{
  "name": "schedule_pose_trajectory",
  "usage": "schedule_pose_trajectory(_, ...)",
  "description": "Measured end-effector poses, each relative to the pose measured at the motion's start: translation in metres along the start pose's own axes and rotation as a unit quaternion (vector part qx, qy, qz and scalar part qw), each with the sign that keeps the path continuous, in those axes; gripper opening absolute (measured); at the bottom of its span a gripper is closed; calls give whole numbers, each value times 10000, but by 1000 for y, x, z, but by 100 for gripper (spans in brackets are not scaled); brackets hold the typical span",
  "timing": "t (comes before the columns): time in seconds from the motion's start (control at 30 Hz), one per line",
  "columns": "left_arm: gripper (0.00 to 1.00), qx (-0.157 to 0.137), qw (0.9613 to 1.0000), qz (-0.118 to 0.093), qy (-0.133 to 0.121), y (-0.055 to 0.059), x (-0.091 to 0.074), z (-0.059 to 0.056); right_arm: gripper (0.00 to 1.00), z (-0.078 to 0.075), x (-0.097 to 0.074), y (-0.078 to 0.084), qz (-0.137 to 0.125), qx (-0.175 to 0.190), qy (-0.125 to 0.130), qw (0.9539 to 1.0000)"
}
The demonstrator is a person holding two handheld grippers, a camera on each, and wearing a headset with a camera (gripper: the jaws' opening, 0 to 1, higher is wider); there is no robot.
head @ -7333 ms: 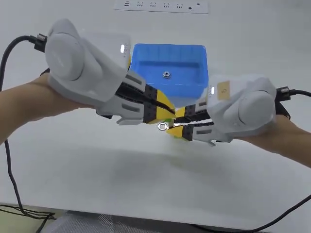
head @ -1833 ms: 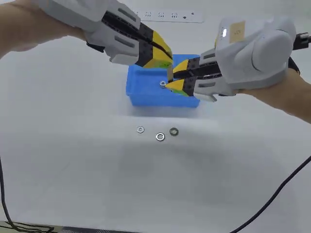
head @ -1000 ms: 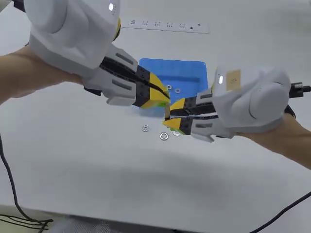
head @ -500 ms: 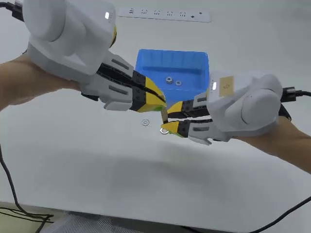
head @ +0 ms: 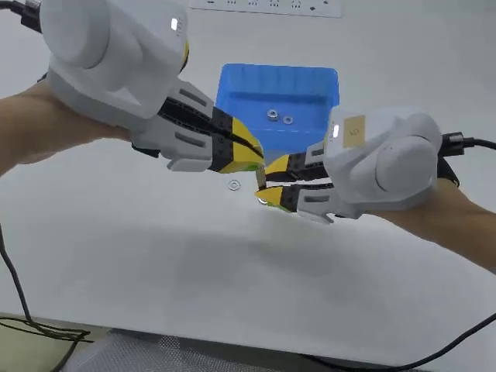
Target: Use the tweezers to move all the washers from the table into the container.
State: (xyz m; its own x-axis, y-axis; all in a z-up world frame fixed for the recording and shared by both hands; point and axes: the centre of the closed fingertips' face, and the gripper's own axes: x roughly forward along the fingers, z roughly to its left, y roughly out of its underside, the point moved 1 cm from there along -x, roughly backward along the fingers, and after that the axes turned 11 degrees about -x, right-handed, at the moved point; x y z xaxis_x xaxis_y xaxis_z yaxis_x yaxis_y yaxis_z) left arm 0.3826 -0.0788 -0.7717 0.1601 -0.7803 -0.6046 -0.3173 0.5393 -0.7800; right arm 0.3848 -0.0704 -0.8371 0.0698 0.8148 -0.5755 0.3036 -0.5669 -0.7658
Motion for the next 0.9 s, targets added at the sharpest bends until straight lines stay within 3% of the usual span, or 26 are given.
schedule_pose_trajectory(0.43,6,-78,9999,99,62,7,8,4,12,0,5,11,41,130,-26,9999)
schedule_pose_trajectory(0.9,6,-231,9996,114,99,7,8,6,12,1,2,8,6,177,10,9998)
